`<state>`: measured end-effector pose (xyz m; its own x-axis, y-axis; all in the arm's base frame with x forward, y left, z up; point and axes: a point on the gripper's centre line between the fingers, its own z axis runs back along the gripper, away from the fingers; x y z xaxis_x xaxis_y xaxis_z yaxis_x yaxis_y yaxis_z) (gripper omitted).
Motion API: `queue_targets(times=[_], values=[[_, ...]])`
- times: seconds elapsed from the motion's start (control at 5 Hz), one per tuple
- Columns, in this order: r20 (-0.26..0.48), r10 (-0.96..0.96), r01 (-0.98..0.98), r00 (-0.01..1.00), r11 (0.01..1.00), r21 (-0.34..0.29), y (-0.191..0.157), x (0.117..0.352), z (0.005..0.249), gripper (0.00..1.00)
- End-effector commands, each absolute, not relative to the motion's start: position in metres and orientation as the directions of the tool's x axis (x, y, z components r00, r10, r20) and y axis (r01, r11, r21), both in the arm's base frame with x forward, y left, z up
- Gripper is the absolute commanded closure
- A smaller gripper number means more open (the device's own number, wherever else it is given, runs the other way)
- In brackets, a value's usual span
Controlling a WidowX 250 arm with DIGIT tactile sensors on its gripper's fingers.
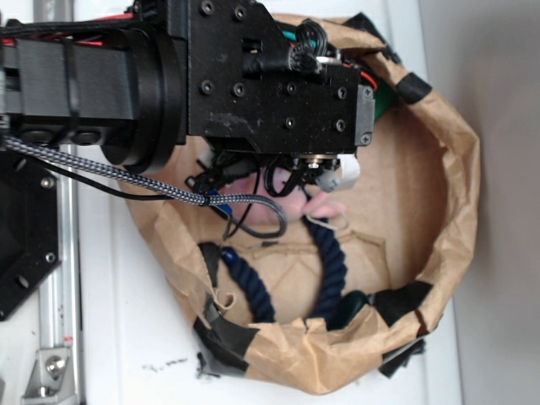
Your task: Grab the green sponge.
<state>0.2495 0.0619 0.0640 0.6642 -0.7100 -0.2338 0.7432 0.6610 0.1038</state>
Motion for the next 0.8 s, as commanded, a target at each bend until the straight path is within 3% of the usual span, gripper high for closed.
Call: queue_targets(times=[0.0,0.6], values=[[-0.272,-0.762,0.805,0.588,0.586,0.096,0.095,0.249,0.042,0.00],[-0.302,-0.760,0.807,0.576,0.588,0.057,0.114,0.231,0.035,0.00]])
